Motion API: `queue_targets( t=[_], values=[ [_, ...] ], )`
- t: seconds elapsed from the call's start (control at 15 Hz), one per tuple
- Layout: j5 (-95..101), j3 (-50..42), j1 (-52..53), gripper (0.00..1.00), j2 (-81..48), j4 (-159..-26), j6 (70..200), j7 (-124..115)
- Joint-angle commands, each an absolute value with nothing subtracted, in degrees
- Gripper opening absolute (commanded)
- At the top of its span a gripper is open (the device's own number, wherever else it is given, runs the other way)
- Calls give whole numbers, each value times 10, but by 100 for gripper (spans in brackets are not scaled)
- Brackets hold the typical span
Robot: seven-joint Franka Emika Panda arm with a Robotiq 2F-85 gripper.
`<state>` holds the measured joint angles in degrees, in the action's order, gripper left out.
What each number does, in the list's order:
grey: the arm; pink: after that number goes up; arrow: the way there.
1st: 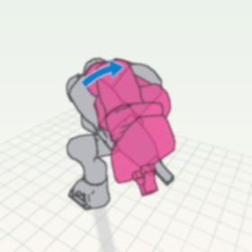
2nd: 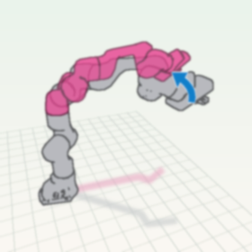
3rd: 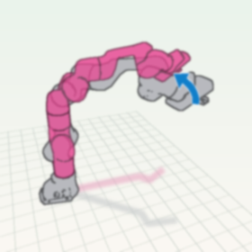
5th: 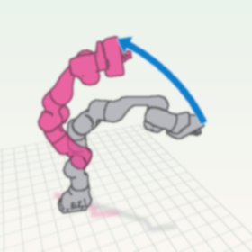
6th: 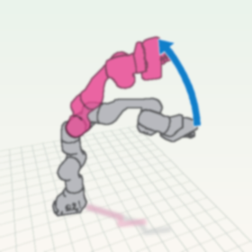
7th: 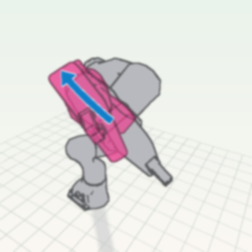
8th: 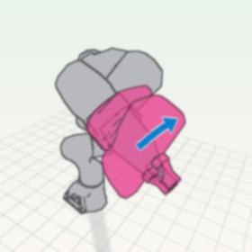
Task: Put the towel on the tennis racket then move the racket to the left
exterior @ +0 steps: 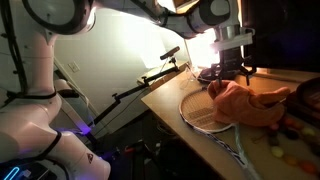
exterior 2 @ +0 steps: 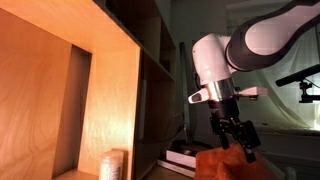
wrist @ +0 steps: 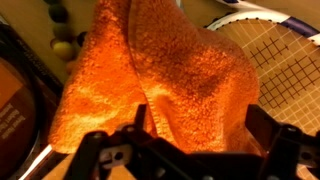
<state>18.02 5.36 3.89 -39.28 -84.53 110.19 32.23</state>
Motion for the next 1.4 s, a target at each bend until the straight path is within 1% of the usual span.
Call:
queue_targets(
  t=[0.0,0.6,1.33],
  values=[
    [180,54,39,100,-394,-843,1100,322],
    [180,54,39,100,-394,-843,1100,322],
    [199,50,49,100,-348,-982,1192,261]
  ],
)
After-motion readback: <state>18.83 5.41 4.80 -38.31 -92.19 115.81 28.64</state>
